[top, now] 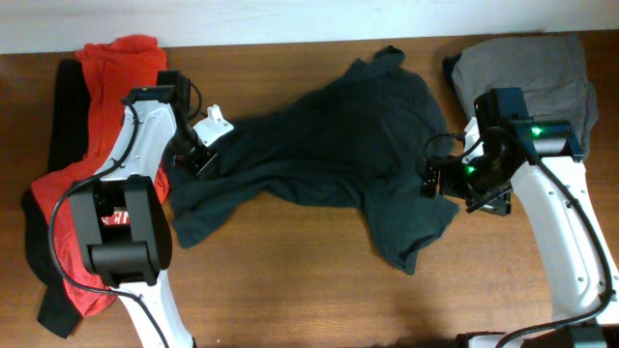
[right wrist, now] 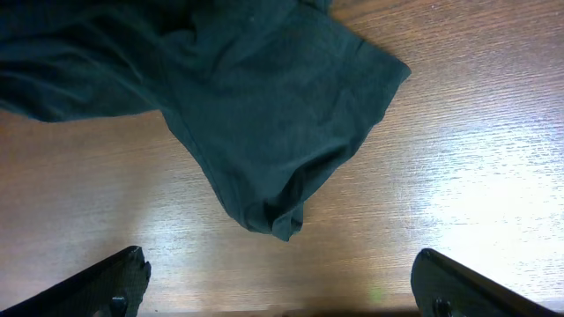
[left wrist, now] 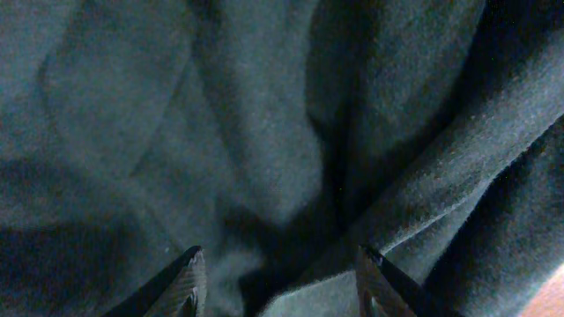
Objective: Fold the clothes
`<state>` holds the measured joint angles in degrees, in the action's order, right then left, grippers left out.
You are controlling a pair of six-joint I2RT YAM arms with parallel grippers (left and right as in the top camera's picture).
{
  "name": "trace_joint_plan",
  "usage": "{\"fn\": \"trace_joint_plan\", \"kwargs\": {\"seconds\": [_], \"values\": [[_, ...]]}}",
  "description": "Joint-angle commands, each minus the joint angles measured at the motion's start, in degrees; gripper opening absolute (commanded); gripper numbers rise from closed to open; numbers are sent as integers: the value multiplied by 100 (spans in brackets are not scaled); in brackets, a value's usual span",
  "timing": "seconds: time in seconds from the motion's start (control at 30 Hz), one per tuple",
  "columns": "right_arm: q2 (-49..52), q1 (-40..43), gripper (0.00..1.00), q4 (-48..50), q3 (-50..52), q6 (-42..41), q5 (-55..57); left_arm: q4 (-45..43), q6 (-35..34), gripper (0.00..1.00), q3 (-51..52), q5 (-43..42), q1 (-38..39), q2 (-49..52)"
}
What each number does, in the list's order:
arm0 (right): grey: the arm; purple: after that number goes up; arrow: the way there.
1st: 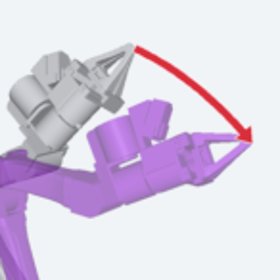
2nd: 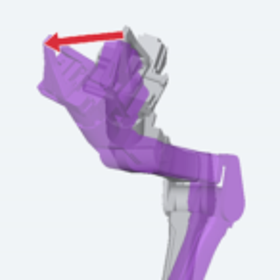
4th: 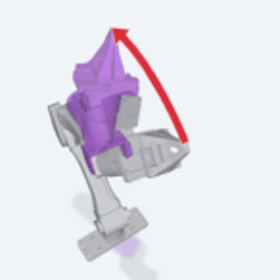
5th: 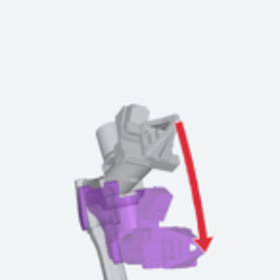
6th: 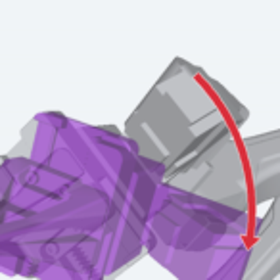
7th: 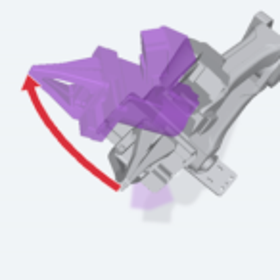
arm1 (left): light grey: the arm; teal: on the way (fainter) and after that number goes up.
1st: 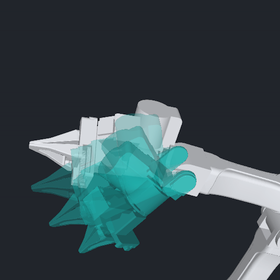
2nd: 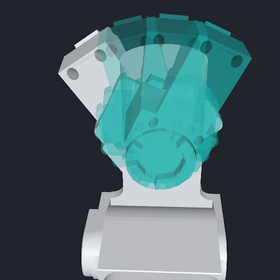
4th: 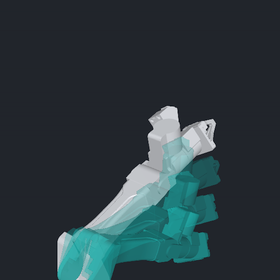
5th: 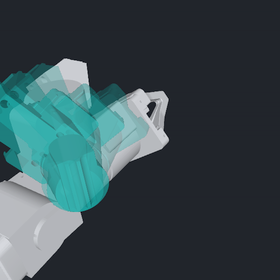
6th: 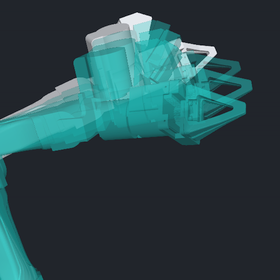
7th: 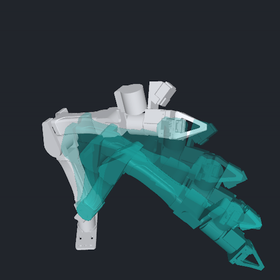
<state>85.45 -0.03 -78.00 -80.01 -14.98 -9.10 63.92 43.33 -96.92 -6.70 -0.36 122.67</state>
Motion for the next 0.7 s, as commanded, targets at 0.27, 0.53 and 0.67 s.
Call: {"fn": "trace_joint_plan", "kwargs": {"seconds": [0.27,0.53,0.67], "values": [[-70,4,99,-48,26,17,70,-7,264,40,197,-173,131,-22],[-70,4,99,-63,26,17,72,4,267,41,199,-68,212,2],[-70,4,99,-61,26,17,72,181,267,41,199,341,212,0]]}}
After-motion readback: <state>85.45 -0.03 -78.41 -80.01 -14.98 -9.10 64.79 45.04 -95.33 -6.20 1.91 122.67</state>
